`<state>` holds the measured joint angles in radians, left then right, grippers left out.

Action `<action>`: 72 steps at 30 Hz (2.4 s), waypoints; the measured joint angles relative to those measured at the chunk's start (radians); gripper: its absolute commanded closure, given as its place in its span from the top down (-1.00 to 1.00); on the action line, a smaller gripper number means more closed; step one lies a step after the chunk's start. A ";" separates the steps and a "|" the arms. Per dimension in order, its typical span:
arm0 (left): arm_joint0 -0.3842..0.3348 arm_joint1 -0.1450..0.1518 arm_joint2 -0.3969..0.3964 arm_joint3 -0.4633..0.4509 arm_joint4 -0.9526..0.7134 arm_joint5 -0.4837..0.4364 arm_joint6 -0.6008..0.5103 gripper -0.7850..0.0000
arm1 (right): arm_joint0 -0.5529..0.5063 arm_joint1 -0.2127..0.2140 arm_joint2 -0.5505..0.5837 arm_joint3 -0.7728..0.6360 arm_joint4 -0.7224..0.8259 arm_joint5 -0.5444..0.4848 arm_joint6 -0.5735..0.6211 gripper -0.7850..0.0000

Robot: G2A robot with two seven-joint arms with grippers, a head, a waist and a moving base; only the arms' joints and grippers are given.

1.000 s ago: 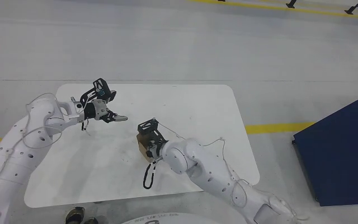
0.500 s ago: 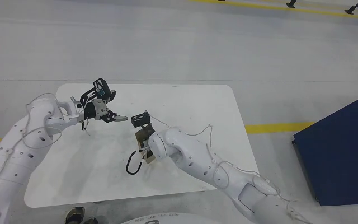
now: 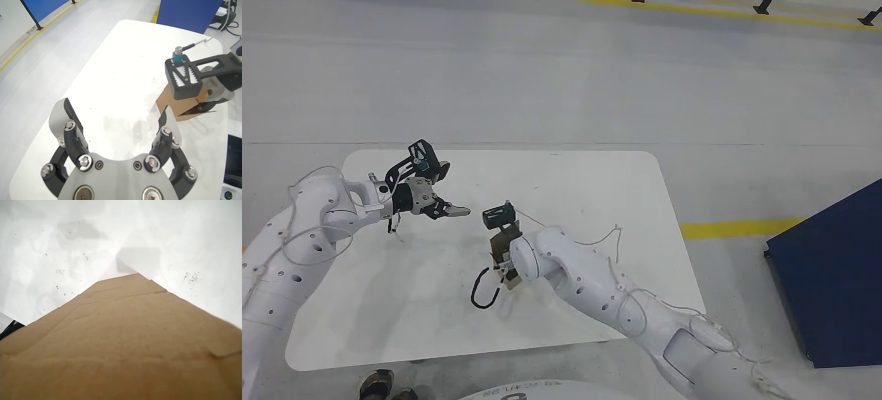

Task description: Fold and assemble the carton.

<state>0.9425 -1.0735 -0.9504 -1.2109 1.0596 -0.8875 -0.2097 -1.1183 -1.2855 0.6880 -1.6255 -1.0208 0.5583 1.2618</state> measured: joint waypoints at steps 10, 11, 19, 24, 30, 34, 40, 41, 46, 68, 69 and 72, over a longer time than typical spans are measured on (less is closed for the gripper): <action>0.000 0.000 0.000 0.000 0.000 0.000 0.000 1.00 | 0.024 -0.045 -0.008 0.105 -0.019 0.011 -0.011 -1.00; 0.000 0.000 0.000 0.000 0.000 0.000 0.000 1.00 | 0.027 -0.049 -0.008 0.115 -0.021 0.009 -0.009 -1.00; 0.000 0.000 0.000 0.000 0.000 0.000 0.000 1.00 | 0.045 -0.085 -0.004 0.194 -0.038 -0.009 0.009 -1.00; 0.000 0.000 0.000 0.000 0.000 0.000 0.000 1.00 | 0.051 -0.105 0.005 0.230 -0.055 -0.018 0.019 -1.00; 0.000 0.000 0.000 0.000 0.000 0.000 0.000 1.00 | 0.049 -0.128 0.021 0.260 -0.087 -0.039 0.039 -1.00; 0.000 0.000 0.000 0.000 0.000 0.000 0.000 1.00 | 0.042 -0.142 0.039 0.262 -0.108 -0.047 0.048 -1.00; 0.000 0.000 0.000 0.000 0.000 0.000 0.000 1.00 | -0.003 -0.151 0.083 0.203 -0.164 -0.057 0.057 -1.00; 0.000 0.000 0.000 0.000 0.000 0.000 0.000 1.00 | -0.009 -0.152 0.091 0.198 -0.173 -0.061 0.061 -1.00; 0.000 0.000 0.000 0.000 0.000 0.000 0.000 1.00 | -0.023 -0.168 0.122 0.225 -0.208 -0.090 0.090 -1.00; 0.000 0.000 0.000 0.000 0.000 0.000 0.000 1.00 | -0.009 -0.251 0.171 0.324 -0.280 -0.155 0.155 -1.00; 0.000 0.000 0.000 0.000 0.000 0.000 0.000 1.00 | -0.013 -0.253 0.173 0.318 -0.284 -0.154 0.154 -1.00; 0.000 0.000 0.000 0.000 0.000 0.000 0.000 1.00 | -0.038 -0.256 0.189 0.270 -0.310 -0.151 0.151 -1.00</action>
<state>0.9425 -1.0735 -0.9504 -1.2109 1.0596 -0.8875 -0.2097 -1.1563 -1.5415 0.8765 -1.3559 -1.3308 0.4076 1.4126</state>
